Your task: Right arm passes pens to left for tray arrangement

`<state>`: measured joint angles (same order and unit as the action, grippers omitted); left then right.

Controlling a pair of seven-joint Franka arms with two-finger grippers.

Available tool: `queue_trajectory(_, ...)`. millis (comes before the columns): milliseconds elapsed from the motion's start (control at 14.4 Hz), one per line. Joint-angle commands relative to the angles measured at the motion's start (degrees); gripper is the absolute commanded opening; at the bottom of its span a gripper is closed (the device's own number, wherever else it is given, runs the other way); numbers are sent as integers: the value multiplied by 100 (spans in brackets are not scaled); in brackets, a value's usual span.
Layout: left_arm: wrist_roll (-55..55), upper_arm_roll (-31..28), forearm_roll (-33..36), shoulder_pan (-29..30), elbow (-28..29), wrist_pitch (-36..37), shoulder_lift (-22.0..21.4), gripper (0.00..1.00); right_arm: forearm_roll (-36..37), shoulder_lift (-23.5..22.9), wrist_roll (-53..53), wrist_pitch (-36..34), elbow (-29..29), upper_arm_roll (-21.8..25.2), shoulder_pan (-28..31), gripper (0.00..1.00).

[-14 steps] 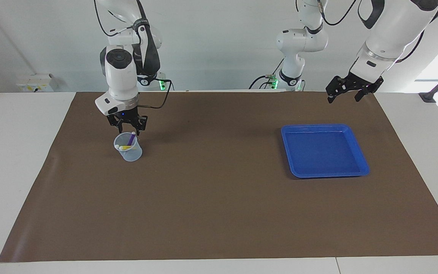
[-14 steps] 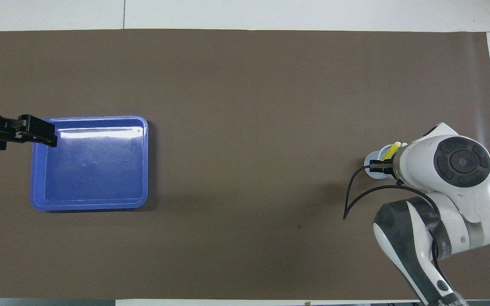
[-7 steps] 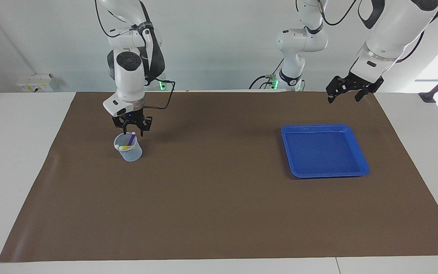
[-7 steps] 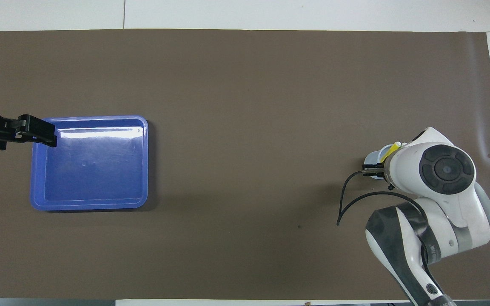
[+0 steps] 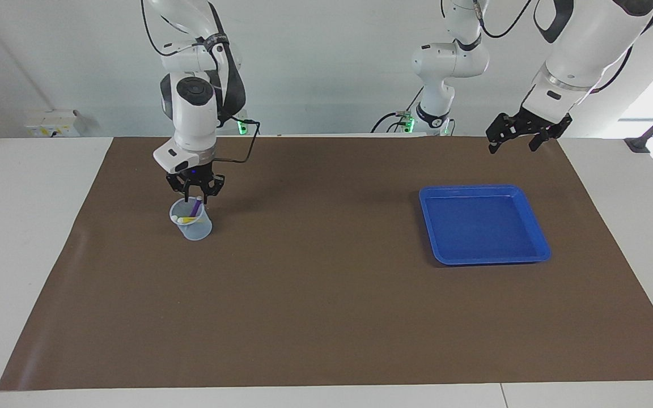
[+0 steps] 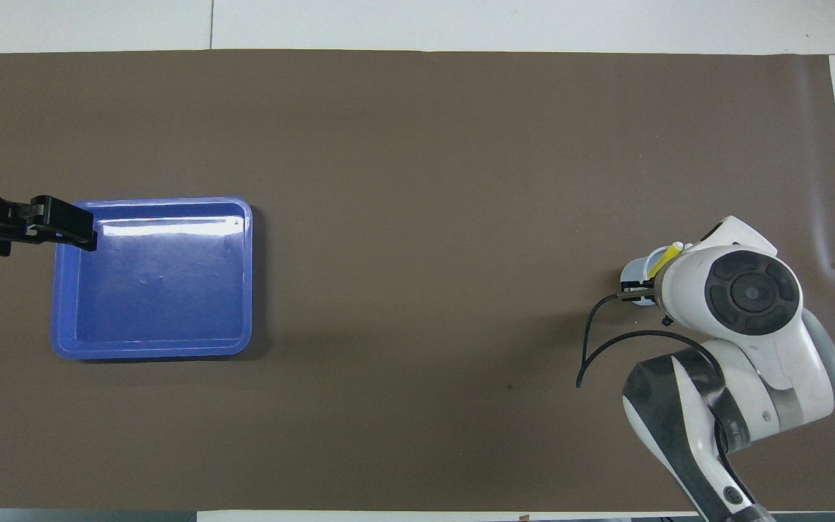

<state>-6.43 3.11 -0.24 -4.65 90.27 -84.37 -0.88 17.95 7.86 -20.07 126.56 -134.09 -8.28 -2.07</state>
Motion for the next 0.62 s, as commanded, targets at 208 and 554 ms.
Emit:
queue_trajectory(208,28,-3,112,26,131,44,-132,100,148,137,-85,61,-153,-34,22,14)
queue_trajectory(554,28,-3,112,26,131,35,-132,100,130,111,-138,61,-144,-34,31,47)
